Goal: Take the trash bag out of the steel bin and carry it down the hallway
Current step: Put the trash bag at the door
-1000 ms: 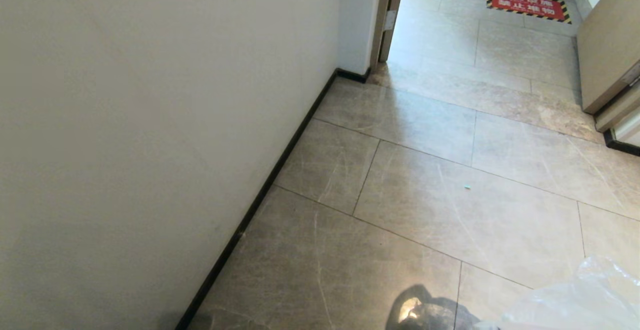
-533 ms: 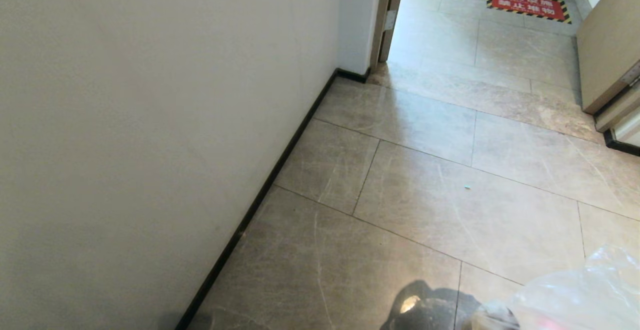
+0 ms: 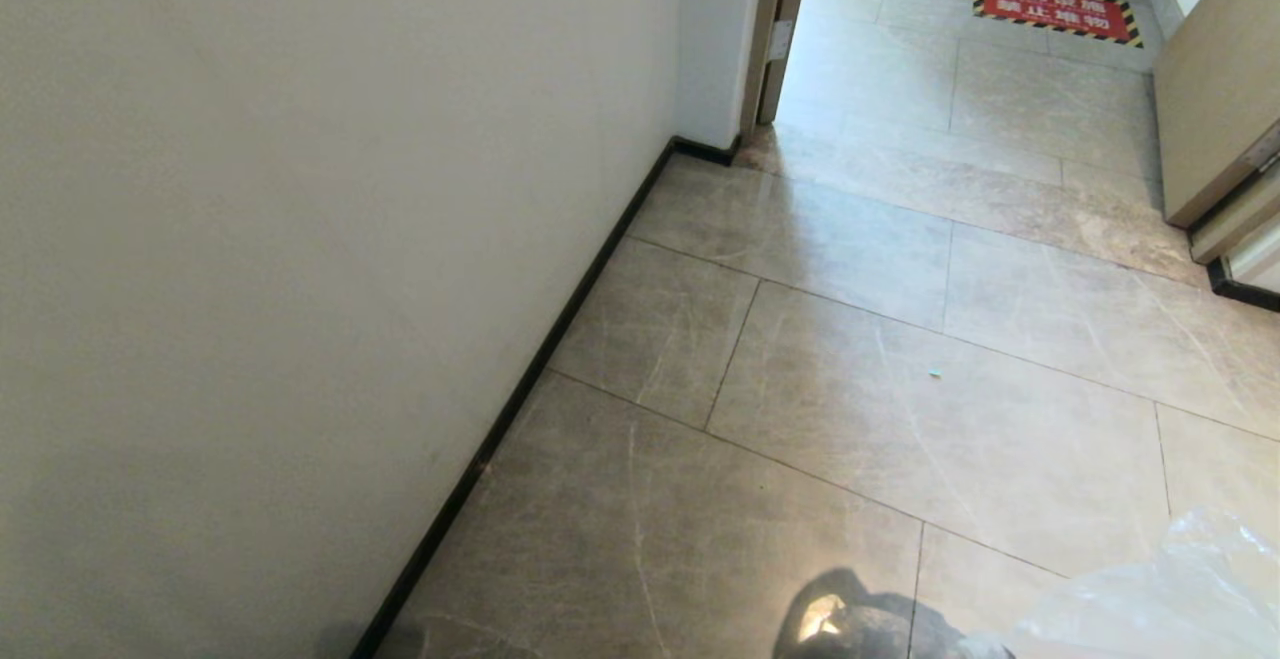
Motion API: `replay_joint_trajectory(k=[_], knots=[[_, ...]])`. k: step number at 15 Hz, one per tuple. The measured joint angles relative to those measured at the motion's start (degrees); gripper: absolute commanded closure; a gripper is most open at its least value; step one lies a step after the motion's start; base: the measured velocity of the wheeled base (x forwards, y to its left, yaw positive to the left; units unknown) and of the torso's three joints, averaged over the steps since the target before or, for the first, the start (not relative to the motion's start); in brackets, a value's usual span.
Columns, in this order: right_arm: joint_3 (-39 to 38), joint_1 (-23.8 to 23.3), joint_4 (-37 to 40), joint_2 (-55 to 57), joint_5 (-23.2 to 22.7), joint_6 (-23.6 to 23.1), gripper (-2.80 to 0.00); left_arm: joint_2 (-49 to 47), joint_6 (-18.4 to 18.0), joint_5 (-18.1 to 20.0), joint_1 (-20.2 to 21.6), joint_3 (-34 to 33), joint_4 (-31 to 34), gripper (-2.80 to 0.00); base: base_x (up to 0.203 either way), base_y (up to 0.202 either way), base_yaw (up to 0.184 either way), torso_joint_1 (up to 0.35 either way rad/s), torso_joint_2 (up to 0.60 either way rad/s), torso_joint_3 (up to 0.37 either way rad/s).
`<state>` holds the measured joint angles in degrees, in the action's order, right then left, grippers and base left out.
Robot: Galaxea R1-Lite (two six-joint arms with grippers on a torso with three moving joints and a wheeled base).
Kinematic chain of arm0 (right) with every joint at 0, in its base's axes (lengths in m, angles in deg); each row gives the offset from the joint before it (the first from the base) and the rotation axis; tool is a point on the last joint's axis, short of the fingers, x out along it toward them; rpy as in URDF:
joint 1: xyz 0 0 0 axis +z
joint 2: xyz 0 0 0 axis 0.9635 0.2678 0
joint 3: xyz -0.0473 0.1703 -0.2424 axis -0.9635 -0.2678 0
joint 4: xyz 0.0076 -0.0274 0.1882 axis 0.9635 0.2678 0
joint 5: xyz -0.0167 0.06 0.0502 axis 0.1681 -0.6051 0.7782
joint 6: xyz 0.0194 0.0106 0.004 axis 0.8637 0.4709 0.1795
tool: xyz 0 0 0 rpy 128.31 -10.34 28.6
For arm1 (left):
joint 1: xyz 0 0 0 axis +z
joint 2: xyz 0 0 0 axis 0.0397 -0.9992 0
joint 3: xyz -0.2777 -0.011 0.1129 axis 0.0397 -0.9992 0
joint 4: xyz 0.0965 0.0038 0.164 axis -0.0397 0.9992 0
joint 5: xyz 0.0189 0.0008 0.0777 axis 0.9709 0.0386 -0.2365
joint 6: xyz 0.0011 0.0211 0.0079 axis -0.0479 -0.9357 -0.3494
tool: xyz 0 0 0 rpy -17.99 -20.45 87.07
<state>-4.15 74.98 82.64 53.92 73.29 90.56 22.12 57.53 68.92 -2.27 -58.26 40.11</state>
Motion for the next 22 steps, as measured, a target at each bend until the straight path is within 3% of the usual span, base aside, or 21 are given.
replay_joint_trajectory(k=[22], knots=[[0.0,0.0,0.1,0.0,-0.1,-0.3,0.0,0.0,-0.1,0.0,0.0,0.0,0.0,0.0,0.0,0.0,0.0,0.0,0.0,0.0]])
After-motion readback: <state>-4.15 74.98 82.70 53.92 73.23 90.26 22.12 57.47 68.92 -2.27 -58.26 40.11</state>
